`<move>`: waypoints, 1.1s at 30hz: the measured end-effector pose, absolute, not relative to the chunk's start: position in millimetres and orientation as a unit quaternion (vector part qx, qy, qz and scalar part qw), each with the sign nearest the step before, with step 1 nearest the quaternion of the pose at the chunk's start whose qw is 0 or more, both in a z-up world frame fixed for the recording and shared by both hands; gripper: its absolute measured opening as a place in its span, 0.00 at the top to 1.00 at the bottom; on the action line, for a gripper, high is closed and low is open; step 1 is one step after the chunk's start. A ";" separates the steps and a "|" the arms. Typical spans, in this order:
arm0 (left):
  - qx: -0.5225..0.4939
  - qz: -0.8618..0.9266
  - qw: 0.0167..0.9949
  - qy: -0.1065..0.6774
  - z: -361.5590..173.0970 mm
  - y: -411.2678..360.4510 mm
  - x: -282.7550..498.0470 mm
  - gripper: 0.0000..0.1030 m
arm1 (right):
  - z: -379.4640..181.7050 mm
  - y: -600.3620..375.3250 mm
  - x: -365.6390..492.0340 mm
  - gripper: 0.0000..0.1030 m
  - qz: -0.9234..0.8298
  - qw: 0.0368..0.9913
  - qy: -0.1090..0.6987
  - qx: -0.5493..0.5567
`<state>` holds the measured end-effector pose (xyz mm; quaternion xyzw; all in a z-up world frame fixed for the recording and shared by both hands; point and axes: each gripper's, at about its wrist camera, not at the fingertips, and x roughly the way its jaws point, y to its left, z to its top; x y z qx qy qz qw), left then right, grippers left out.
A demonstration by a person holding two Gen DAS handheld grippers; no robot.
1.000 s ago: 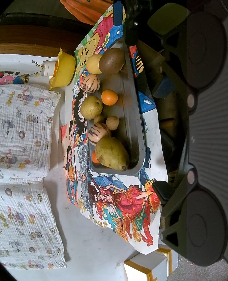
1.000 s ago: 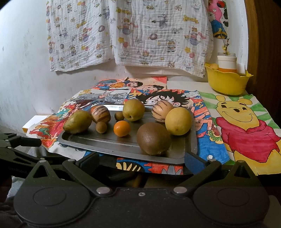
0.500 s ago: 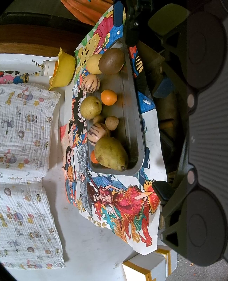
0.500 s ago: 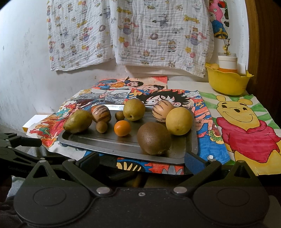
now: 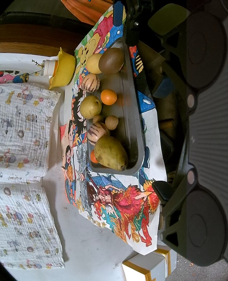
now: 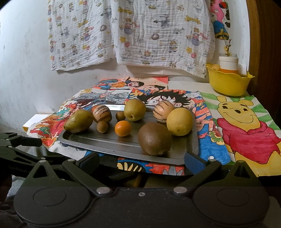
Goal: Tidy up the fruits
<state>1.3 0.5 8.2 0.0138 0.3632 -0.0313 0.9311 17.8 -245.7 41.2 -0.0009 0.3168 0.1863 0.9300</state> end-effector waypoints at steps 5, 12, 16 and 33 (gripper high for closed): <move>0.014 -0.031 0.931 0.363 8.7 0.9 1.6 0.00 | 41.3 -245.6 17.7 0.01 0.186 0.930 0.317 -0.001; 0.013 -0.031 0.931 0.363 8.4 0.8 1.4 0.00 | 41.5 -245.1 17.7 0.01 0.186 0.930 0.317 -0.001; 0.013 -0.031 0.931 0.364 8.6 1.1 1.7 0.00 | 41.2 -245.0 17.7 0.01 0.186 0.930 0.317 -0.001; 0.012 -0.031 0.931 0.365 6.6 1.2 0.6 0.00 | 41.3 -244.4 17.7 0.01 0.186 0.930 0.317 -0.002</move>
